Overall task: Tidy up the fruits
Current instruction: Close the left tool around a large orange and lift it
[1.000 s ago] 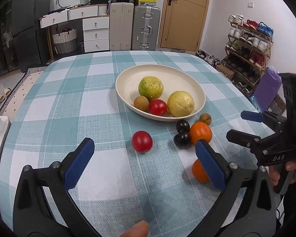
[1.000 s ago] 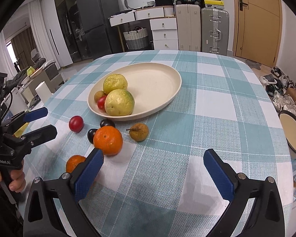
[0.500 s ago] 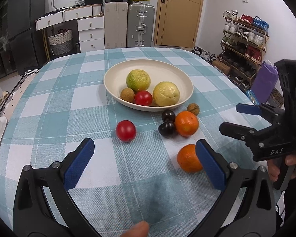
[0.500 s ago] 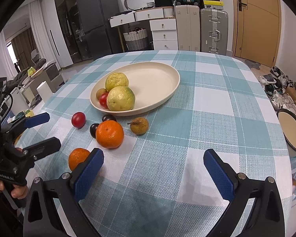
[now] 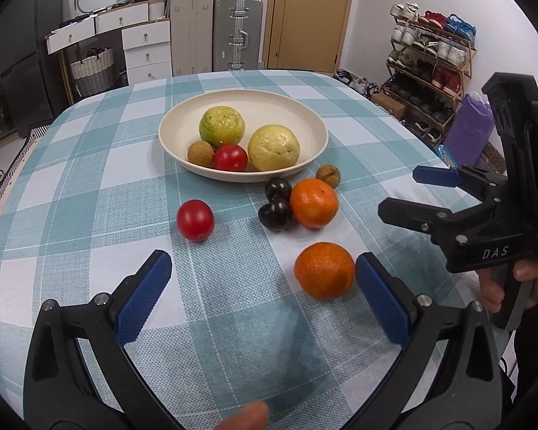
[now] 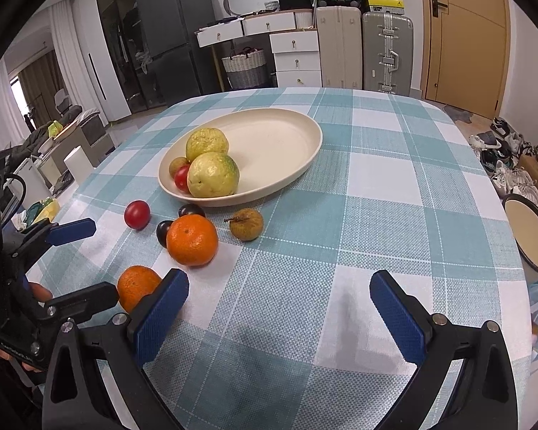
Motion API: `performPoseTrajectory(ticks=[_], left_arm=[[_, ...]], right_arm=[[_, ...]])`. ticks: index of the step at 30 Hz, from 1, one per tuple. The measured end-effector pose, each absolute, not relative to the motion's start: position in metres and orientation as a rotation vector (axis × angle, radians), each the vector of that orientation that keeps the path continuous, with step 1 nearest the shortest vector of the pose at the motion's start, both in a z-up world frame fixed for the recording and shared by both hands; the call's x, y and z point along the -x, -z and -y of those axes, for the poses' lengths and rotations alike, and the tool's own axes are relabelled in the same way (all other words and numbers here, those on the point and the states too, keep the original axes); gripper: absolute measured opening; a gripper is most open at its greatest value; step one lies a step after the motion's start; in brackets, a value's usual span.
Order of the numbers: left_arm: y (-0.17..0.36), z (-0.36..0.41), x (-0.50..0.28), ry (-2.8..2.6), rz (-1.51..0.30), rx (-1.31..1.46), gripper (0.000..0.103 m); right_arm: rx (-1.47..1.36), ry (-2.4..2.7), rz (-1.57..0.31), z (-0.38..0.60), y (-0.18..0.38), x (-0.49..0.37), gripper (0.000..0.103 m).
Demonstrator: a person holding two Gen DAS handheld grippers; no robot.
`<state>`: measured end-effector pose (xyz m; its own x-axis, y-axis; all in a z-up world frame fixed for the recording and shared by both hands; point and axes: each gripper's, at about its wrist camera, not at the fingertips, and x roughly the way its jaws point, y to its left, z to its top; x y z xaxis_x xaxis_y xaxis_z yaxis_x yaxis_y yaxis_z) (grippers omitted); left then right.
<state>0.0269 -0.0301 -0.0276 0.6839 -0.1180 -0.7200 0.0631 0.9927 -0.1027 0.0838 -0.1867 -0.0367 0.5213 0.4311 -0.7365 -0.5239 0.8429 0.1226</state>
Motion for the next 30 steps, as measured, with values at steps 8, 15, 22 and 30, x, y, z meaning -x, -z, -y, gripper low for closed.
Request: performPoseTrajectory(ticks=[8,15,22,30], left_arm=[[0.037,0.042,-0.029,0.193,-0.865,0.052,0.089],[0.046,0.055,-0.030,0.238,-0.905,0.008,0.067],[0.046,0.057,-0.030,0.269,-0.901,0.012,0.052],[0.045,0.057,-0.029,0.297,-0.892,0.030,0.038]], right_arm=[[0.120,-0.570,-0.851,0.186,0.039,-0.086,0.103],[0.117,-0.571,-0.857,0.185,0.042,-0.088,0.103],[0.117,-0.571,-0.861,0.185,0.042,-0.088,0.103],[0.119,-0.569,-0.866,0.184,0.044,-0.088,0.103]])
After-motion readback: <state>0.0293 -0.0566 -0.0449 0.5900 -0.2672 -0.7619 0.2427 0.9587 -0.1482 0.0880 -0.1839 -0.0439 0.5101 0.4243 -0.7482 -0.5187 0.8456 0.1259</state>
